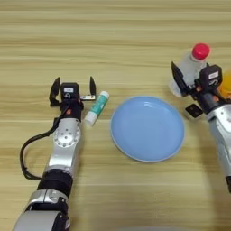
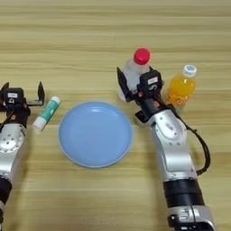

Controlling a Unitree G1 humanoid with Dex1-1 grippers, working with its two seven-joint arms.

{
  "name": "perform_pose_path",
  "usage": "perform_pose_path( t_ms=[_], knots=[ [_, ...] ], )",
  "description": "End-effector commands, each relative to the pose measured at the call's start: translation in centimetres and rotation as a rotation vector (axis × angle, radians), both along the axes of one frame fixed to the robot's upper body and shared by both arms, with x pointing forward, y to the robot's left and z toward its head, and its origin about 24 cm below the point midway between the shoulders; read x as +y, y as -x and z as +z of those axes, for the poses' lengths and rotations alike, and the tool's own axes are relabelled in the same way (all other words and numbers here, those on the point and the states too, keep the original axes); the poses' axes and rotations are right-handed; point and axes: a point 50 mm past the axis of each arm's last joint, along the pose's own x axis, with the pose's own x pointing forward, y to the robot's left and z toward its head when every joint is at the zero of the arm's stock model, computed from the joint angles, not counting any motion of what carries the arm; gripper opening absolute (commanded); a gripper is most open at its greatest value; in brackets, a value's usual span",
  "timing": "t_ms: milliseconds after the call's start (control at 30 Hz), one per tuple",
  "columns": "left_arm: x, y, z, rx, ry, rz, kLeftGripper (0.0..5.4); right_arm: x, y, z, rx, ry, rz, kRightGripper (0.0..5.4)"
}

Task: Move the objects on the table

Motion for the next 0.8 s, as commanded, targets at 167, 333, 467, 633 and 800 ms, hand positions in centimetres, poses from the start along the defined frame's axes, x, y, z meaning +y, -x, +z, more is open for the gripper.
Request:
perform_pose_path(
  t_ms=[167,333,467,633,800],
  knots=[
    [-0.2,-0.1,0.1,-0.004,-0.01,-0.004,5.4,2.5,1.6,-0.8,0.065,0.031,0.186,3.25],
    [-0.2,-0.1,0.1,-0.003,-0.01,-0.004,5.4,3.0,1.9,-1.7,0.104,0.063,0.224,3.25],
    [-0.2,-0.1,0.0,-0.003,-0.009,-0.003,5.4,3.3,1.9,-2.4,0.128,0.073,0.232,3.25],
    [-0.2,-0.1,0.1,-0.003,-0.008,-0.004,5.4,3.7,1.9,-3.4,0.17,0.078,0.248,3.25],
    [-0.3,-0.1,0.1,-0.004,-0.008,-0.004,5.4,3.9,1.8,-4.0,0.189,0.092,0.249,3.25]
  ],
)
